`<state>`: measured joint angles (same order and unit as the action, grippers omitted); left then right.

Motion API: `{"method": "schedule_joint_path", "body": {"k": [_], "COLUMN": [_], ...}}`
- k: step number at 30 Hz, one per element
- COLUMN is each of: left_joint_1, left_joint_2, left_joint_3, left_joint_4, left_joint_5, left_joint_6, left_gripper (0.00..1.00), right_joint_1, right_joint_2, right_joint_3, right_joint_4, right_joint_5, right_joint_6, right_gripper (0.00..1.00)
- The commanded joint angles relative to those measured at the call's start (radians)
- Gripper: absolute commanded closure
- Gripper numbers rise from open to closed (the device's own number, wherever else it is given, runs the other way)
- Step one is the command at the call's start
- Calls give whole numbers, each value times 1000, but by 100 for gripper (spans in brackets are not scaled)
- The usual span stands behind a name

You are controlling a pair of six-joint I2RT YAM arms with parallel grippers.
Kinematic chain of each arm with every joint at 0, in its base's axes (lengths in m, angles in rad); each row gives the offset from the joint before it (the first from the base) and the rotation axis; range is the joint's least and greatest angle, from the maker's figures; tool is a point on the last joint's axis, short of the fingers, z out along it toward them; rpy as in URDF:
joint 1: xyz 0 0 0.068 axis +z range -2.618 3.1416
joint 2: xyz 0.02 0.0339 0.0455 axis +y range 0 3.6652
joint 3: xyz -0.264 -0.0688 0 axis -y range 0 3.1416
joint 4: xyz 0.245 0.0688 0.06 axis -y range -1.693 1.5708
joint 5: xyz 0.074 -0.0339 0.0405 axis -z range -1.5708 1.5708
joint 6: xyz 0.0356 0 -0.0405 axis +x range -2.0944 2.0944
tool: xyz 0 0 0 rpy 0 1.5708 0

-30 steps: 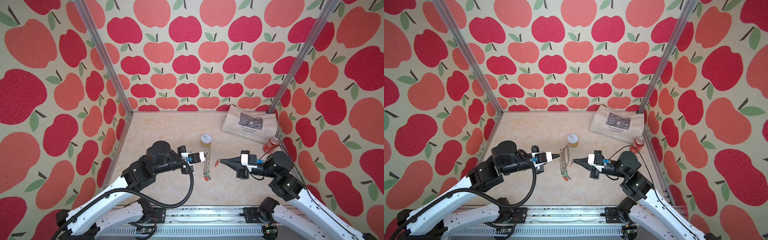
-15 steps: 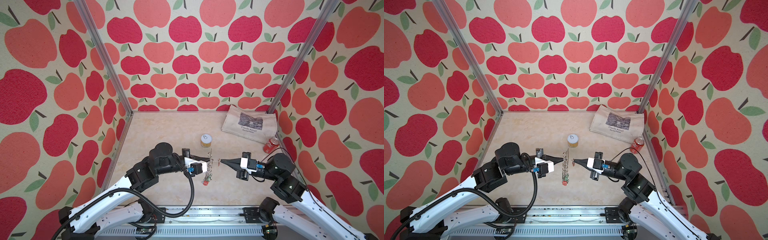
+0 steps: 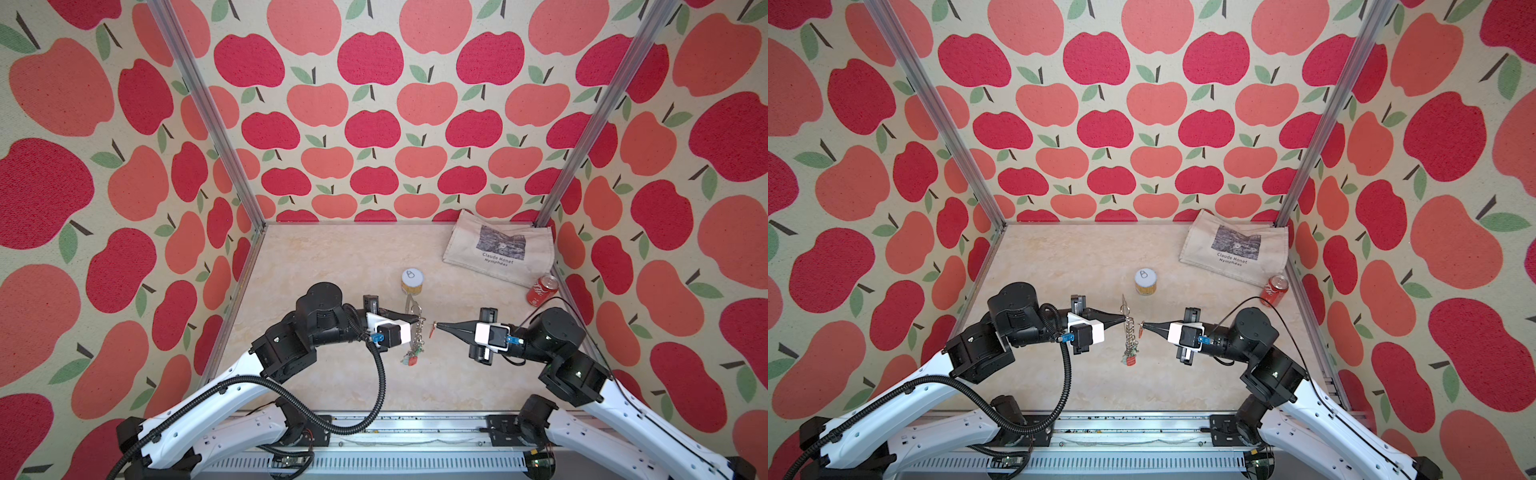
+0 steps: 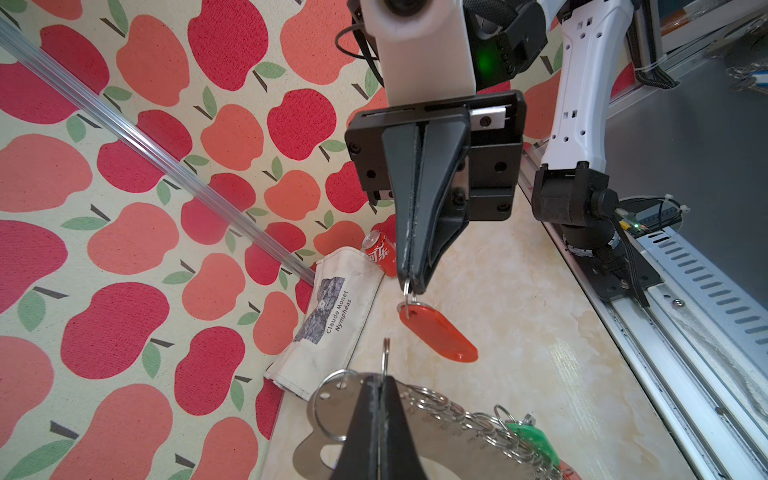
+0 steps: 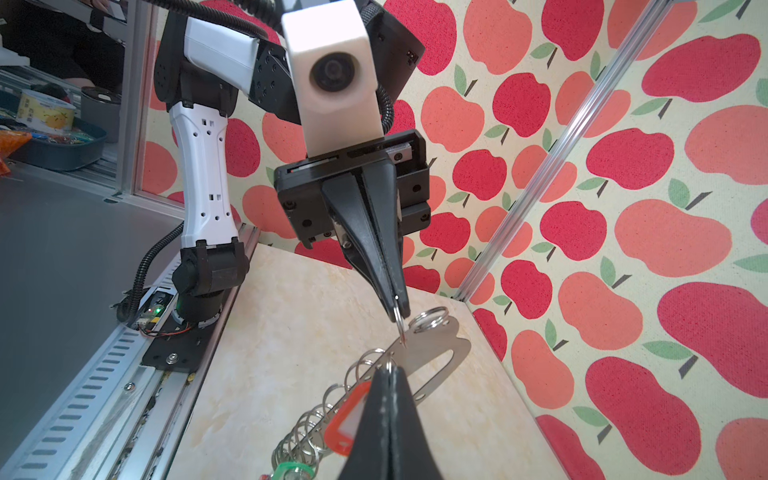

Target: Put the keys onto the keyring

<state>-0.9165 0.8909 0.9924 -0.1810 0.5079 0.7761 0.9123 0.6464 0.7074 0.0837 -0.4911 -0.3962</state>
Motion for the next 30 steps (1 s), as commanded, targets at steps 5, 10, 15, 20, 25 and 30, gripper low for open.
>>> {"method": "schedule_joint_path", "body": {"k": [5,10,15,20,25,30], "left_joint_1": [7,9,10,10,11,8], "left_joint_2": [-7,-4,-3,-1,-1,-3], "left_joint_3": [-1,-3,-2,1,2,-1], "left_joint_4": [26,19,19,23,21,21], "left_joint_5": [54,61,63,66,70,65], "left_joint_6": [-55,-61,-61,-65,-68,-66], "left_gripper": [100,100,100,100,100,100], "right_joint_1": [61,65,64,65,65,65], "right_joint_2": [21,6,-11,-7,8,10], "right_joint_3": [12,15,13,16,21,23], "right_joint_4": [-12,-2,8,17,34,44], "right_joint_5": [89,99,106,103,101,100], "right_joint_6": [-124,-132,-120,-105,-96,-90], "right_gripper": [100,100,100,100,100,100]}}
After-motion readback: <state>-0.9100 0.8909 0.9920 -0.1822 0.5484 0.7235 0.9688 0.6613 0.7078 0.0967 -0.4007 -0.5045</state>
